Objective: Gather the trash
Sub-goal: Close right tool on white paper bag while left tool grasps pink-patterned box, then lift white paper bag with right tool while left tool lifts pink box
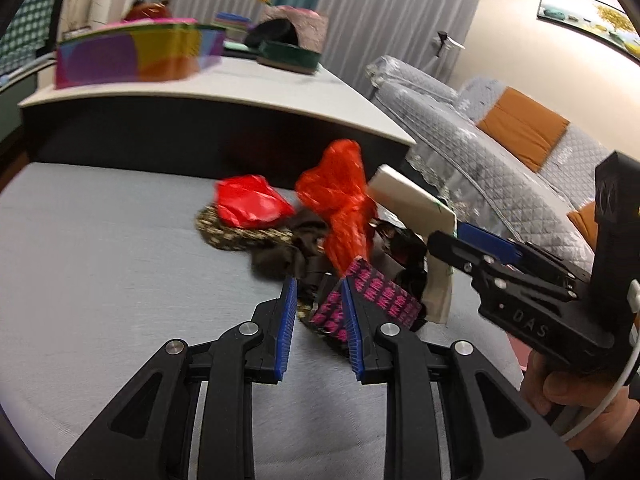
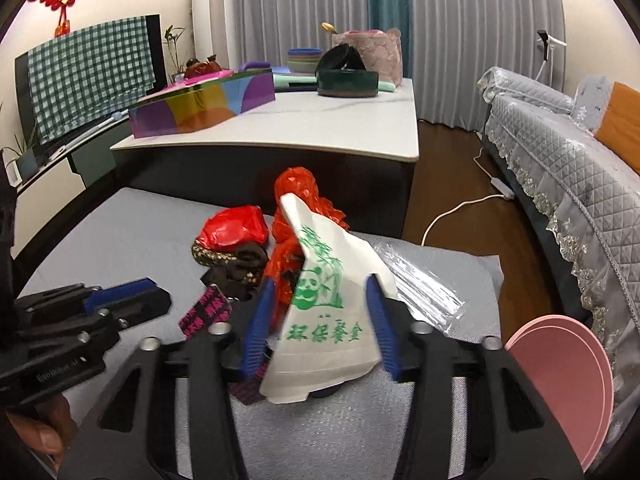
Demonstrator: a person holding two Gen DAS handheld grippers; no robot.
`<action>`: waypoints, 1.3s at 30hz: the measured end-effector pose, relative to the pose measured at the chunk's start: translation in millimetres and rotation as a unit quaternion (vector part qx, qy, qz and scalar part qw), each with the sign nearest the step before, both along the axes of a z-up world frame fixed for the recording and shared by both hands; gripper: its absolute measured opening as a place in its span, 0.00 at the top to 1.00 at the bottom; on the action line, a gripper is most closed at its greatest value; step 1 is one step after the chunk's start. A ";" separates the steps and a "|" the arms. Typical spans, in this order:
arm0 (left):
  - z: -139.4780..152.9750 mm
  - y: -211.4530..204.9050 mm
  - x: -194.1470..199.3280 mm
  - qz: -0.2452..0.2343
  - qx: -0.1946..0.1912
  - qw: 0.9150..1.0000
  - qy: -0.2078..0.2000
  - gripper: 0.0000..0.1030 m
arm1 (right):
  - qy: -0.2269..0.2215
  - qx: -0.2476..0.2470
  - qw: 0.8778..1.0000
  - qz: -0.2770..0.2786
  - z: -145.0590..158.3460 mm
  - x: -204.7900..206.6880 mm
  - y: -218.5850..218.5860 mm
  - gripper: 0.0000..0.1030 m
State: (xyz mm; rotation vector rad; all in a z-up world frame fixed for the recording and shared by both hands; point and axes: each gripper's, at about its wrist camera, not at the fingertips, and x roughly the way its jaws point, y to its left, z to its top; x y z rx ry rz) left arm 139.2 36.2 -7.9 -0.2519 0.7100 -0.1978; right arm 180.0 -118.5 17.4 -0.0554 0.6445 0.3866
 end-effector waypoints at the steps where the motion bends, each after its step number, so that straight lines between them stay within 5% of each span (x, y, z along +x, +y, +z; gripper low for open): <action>1: -3.1 -2.7 4.0 -0.006 -0.006 1.000 0.004 0.69 | 0.003 0.004 1.000 -0.001 0.5 2.5 -2.9 0.74; 4: -7.5 -9.4 11.1 -0.015 -0.016 1.000 0.005 0.58 | 0.005 0.015 1.000 -0.007 3.0 4.4 -10.2 0.83; 12: -17.0 -30.8 22.3 -0.047 -0.005 0.999 0.025 0.58 | 0.000 0.023 1.000 -0.009 7.8 3.4 -22.4 0.91; 17: -13.4 -33.4 18.4 -0.056 0.008 0.998 0.022 0.93 | -0.008 0.024 1.000 -0.013 13.7 -0.6 -27.6 0.93; 39: 40.6 -39.8 -36.9 -0.076 0.033 0.995 -0.050 1.00 | -0.053 0.032 0.997 -0.047 48.7 -53.7 -65.3 0.95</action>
